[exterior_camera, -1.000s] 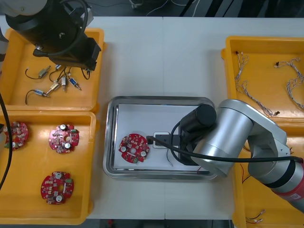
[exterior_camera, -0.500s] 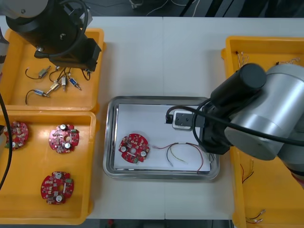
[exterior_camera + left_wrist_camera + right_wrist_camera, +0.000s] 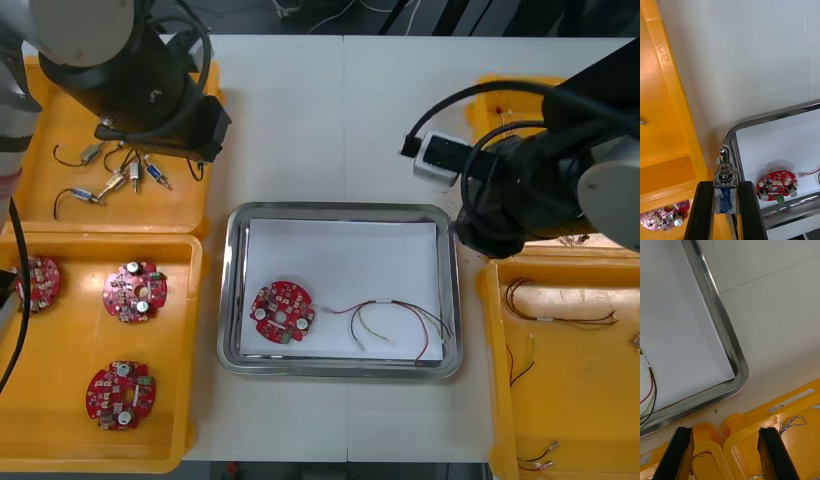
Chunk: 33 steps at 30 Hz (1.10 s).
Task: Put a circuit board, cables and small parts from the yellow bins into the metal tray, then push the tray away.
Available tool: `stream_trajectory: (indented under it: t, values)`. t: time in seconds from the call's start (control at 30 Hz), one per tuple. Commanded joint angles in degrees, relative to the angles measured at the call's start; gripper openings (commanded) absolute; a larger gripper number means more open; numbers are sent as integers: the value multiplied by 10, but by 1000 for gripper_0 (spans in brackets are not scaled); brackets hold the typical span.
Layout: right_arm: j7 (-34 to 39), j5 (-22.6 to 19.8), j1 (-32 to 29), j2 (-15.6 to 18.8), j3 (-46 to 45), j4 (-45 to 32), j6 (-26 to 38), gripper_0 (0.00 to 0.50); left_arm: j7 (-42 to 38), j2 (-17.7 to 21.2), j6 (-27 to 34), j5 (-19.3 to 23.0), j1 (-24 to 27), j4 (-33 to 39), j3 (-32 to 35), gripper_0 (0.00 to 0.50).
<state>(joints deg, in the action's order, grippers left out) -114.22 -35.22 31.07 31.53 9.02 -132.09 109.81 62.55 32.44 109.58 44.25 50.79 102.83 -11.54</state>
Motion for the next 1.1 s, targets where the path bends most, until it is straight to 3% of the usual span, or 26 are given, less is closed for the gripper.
stream_trajectory:
  t: [0.03, 0.2, 0.43, 0.63, 0.83, 1.1]
  values:
    - [75, -27, 19, 39, -50, -19, 2, 500, -109, -12, 4, -6, -17, 49, -37, 0]
    - [124, -48, 18, 67, -81, -19, 2, 500, -154, -12, 4, -7, -32, 77, -76, 0]
    - [182, -116, 19, 117, -133, 19, 2, 500, -214, -12, 4, -13, -32, 86, -142, 0]
    - [211, -162, 19, 147, -194, 77, 2, 500, -263, -12, -43, -19, -36, 85, -196, 0]
    - [213, -158, 19, 161, -239, 141, 2, 500, -283, -10, -92, -31, -42, 77, -233, 0]
    - [217, -107, 19, 165, -274, 211, 2, 500, -283, -11, -153, -32, -45, 24, -266, 0]
